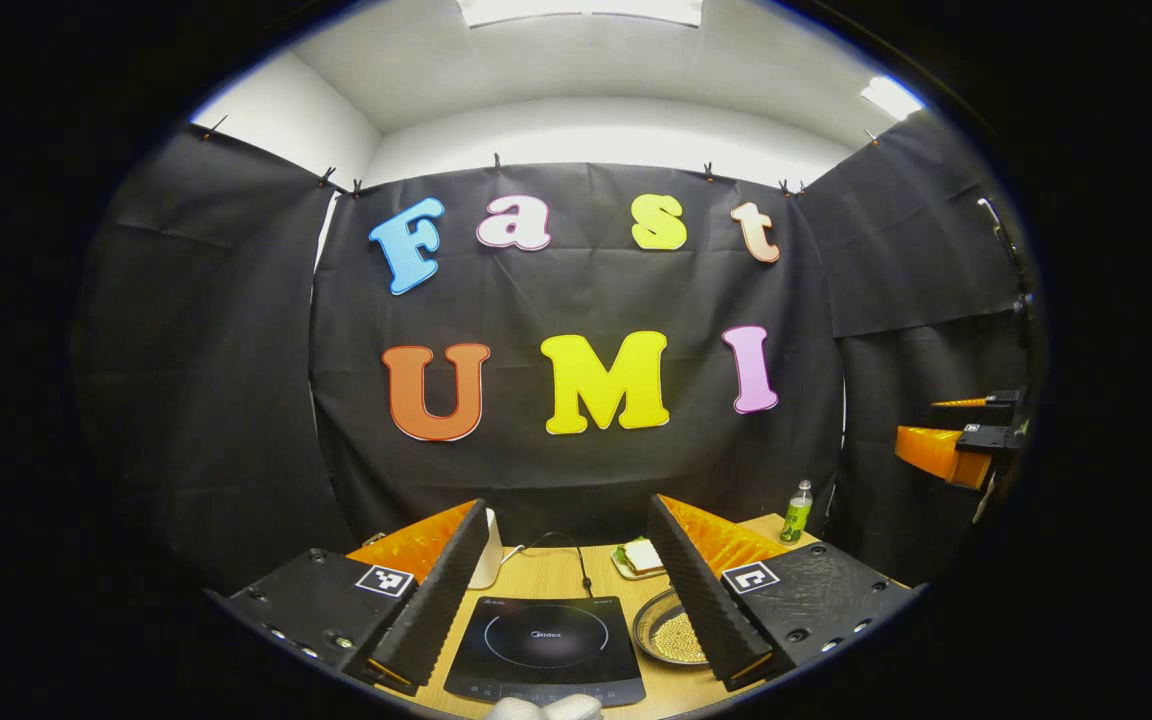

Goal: First push the handle of the pot to place it horizontally, then grasp the pot with both hands and set it on the induction cooktop.

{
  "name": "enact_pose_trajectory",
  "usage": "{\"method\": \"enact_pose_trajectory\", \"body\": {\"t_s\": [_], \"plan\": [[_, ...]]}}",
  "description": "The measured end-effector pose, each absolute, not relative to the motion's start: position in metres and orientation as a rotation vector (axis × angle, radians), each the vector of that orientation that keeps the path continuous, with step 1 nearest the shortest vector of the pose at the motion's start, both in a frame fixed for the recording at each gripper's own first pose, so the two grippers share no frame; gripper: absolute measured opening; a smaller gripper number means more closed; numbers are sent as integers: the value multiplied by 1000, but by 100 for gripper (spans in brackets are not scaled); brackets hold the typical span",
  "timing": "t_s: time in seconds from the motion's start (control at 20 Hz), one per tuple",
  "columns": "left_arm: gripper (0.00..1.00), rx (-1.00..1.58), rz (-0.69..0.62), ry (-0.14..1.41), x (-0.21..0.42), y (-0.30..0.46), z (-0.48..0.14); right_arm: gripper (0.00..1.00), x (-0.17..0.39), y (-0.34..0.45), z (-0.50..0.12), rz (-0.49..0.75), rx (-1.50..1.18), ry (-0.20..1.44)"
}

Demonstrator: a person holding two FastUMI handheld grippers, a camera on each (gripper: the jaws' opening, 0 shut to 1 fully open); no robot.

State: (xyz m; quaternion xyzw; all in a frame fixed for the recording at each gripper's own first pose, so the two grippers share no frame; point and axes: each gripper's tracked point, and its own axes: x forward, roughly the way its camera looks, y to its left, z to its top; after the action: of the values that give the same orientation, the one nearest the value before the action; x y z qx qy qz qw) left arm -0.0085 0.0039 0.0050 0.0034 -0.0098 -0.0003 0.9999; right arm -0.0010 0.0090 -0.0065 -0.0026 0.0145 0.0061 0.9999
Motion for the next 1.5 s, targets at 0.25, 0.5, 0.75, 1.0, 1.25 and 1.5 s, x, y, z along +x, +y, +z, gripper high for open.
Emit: {"method": "enact_pose_trajectory", "body": {"t_s": [0.25,0.5,0.75,1.0,1.25,1.5], "plan": [[96,15,3,-7,-11,4,-3,65,-1,27,-29,92,23,112],[96,8,5,2,-17,1,-9,17,3,55,-74,199,96,284],[96,-5,28,7,-23,9,-15,0,2,90,-130,310,126,461],[96,-25,60,20,-27,19,-21,4,2,121,-199,383,110,643],[96,-38,92,27,-32,33,-25,4,2,144,-259,415,66,770],[96,-33,120,40,-33,46,-30,3,-6,168,-305,434,20,870]]}}
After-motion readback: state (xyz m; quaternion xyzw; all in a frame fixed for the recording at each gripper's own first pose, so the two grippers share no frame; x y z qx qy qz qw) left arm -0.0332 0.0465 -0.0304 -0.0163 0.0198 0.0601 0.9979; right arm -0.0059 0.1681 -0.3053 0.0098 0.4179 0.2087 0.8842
